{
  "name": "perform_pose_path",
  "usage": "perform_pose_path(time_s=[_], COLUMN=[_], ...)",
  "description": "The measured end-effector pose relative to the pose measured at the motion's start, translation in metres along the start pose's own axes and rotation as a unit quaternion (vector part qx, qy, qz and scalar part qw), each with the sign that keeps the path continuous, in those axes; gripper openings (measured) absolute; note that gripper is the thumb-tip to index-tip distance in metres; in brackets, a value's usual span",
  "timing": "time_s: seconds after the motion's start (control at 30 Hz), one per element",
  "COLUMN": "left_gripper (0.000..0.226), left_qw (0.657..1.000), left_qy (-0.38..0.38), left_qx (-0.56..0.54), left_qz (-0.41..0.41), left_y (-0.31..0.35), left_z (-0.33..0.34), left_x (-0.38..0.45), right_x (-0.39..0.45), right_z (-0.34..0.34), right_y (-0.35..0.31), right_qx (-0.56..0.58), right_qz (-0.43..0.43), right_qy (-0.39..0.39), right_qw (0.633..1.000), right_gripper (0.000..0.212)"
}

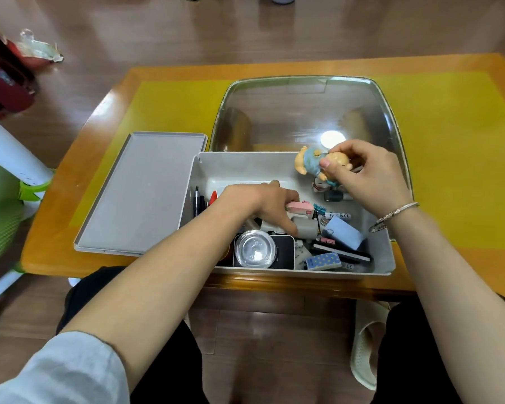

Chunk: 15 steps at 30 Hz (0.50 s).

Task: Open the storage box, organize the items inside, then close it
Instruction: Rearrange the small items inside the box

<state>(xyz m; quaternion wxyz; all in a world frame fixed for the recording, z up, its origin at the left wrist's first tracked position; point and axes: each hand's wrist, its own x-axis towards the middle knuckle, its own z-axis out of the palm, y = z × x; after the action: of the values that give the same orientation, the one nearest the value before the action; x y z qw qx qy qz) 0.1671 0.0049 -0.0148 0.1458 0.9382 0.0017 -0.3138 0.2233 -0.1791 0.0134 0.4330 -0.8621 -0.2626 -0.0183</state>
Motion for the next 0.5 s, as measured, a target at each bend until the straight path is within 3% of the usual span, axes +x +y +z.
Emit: perform_pose_path(time_s=[0.27, 0.5], left_gripper=[0.061, 0.060], left_qw=[0.999, 0.993], left_qy=[0.007, 0.097], left_qx=[-0.024, -0.011], left_qz=[0.025, 0.062], left_y=[0.003, 0.005], left_z=[0.007, 0.012], left_x=[0.001, -0.006], right_x=[0.000, 0.002], right_z=[-0.002, 0.000], right_y=[0.000, 0.002], right_qx=[0.004, 0.016], right_qz=[-0.005, -0.010], right_qy=[0.005, 0.005], right_qw=[1.000, 1.000], right_gripper=[0.015, 0.015])
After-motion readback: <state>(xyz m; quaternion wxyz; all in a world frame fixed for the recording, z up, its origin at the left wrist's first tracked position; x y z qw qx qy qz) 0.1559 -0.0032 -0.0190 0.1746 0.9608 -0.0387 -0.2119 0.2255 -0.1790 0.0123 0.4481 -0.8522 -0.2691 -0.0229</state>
